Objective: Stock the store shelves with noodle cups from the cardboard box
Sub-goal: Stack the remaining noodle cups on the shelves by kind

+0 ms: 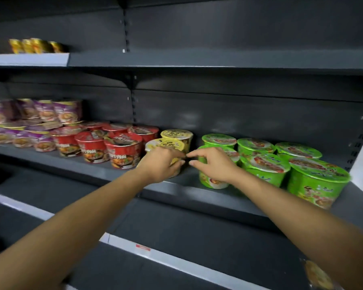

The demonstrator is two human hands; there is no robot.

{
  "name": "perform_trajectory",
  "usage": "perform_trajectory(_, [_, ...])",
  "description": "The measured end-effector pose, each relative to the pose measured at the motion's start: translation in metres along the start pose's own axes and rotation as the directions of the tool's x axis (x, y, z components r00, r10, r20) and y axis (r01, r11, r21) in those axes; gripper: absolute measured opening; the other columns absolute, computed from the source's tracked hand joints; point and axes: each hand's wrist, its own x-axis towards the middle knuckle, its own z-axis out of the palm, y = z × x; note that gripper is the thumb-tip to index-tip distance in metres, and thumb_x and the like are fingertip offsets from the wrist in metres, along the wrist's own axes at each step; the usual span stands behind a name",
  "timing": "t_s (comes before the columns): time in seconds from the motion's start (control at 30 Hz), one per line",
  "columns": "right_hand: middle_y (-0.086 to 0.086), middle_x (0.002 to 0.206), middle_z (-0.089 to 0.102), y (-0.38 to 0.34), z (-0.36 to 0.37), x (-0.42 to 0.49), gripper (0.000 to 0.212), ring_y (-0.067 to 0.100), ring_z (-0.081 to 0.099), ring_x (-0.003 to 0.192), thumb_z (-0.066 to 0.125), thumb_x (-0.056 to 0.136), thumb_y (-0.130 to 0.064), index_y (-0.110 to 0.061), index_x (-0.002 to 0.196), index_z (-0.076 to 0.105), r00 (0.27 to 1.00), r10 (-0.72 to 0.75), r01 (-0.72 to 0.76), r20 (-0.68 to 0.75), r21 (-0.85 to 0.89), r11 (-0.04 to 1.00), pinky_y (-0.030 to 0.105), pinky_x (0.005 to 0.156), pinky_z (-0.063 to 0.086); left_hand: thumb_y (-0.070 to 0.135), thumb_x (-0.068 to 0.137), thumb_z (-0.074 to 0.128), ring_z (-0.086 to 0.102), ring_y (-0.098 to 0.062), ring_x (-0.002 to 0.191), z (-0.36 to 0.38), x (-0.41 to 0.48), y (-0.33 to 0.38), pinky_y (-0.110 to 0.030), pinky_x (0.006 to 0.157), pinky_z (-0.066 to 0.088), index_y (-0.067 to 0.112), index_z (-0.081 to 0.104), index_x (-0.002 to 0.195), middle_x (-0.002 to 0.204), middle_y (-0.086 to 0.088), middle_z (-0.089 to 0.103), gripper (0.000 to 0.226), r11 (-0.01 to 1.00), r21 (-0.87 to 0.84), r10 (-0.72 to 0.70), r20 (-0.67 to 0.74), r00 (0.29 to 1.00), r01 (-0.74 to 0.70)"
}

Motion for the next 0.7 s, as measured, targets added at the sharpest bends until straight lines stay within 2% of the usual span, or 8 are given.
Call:
perform_trajectory(0.1, [-0.003,0.097,0.072,-0.039,0.035,0.016,0.028,-0.012,0.056,0.069,0.063,0.089,-0.026,-0.023,0.116,0.068,0.999,-0.027,0.025,0.037,0.056,0.998,0.005,0.061,0.033,0.031,0.095,0.052,0.06,-0.024,0.108,-0.014,-0.037,-0.036,-0.036,0.087,0.049,0.02,0.064,0.121,0.119,-0.003,0.067,0.031,0.998,0.011,-0.066,-0.014,0.998,0.066])
perform_trajectory(0.13, [-0.005,0.089,0.072,-0.052,0.046,0.02,0.027,-0.016,0.054,0.065,0.062,0.09,-0.025,-0.022,0.116,0.068,0.998,-0.035,0.031,0.061,0.08,0.996,0.003,0.061,0.035,0.03,0.095,0.052,0.061,-0.024,0.106,-0.018,-0.048,-0.048,-0.032,0.085,0.049,0.018,0.066,0.119,0.117,-0.004,0.067,0.03,0.997,0.007,-0.074,-0.018,0.997,0.075])
perform_trajectory(0.2, [-0.006,0.093,0.071,-0.074,0.07,0.028,0.026,-0.008,0.06,0.082,0.062,0.09,-0.024,-0.021,0.115,0.069,0.993,-0.057,0.045,0.105,0.115,0.992,0.012,0.074,0.045,0.031,0.095,0.052,0.063,-0.024,0.1,-0.026,-0.072,-0.07,-0.026,0.078,0.045,0.016,0.068,0.114,0.112,-0.004,0.07,0.029,0.996,0.005,-0.092,-0.011,0.996,0.092])
perform_trajectory(0.27, [-0.003,0.108,0.07,-0.093,0.096,0.036,0.026,0.007,0.061,0.098,0.062,0.089,-0.025,-0.021,0.115,0.069,0.986,-0.072,0.054,0.151,0.12,0.991,0.022,0.082,0.044,0.036,0.094,0.048,0.065,-0.025,0.092,-0.031,-0.098,-0.091,-0.031,0.074,0.049,0.018,0.07,0.11,0.105,-0.004,0.072,0.033,0.993,0.001,-0.121,0.016,0.993,0.121])
perform_trajectory(0.37, [-0.005,0.113,0.069,-0.121,0.134,0.043,0.025,0.009,0.061,0.1,0.062,0.09,-0.026,-0.021,0.113,0.07,0.97,-0.085,0.06,0.227,0.115,0.991,0.017,0.082,0.04,0.031,0.096,0.051,0.062,-0.028,0.079,-0.036,-0.136,-0.118,-0.034,0.063,0.042,0.014,0.072,0.096,0.087,-0.007,0.07,0.027,0.979,0.057,-0.2,0.097,0.975,0.195])
perform_trajectory(0.47, [-0.004,0.114,0.069,-0.149,0.168,0.047,0.023,0.011,0.06,0.104,0.061,0.091,-0.025,-0.02,0.112,0.07,0.943,-0.121,0.101,0.309,0.079,0.992,0.021,0.09,0.043,0.031,0.095,0.053,0.059,-0.03,0.07,-0.034,-0.17,-0.142,-0.034,0.06,0.04,0.008,0.068,0.08,0.073,-0.01,0.066,0.032,0.962,0.086,-0.268,0.119,0.956,0.259])
perform_trajectory(0.6, [-0.006,0.106,0.07,-0.173,0.214,0.052,0.019,0.01,0.061,0.1,0.061,0.09,-0.026,-0.022,0.105,0.072,0.902,-0.124,0.082,0.413,0.118,0.99,0.031,0.092,0.049,0.036,0.094,0.051,0.059,-0.03,0.072,-0.023,-0.214,-0.173,-0.035,0.063,0.044,0.005,0.063,0.073,0.071,-0.008,0.065,0.039,0.936,0.046,-0.352,0.15,0.924,0.349])
perform_trajectory(0.7, [-0.004,0.105,0.071,-0.186,0.243,0.059,0.019,0.01,0.061,0.1,0.061,0.091,-0.025,-0.021,0.106,0.072,0.869,-0.146,0.094,0.473,0.132,0.987,0.026,0.092,0.047,0.042,0.094,0.045,0.06,-0.03,0.074,-0.015,-0.239,-0.196,-0.04,0.069,0.049,0.007,0.067,0.079,0.076,-0.01,0.067,0.044,0.911,0.074,-0.411,0.193,0.891,0.405])
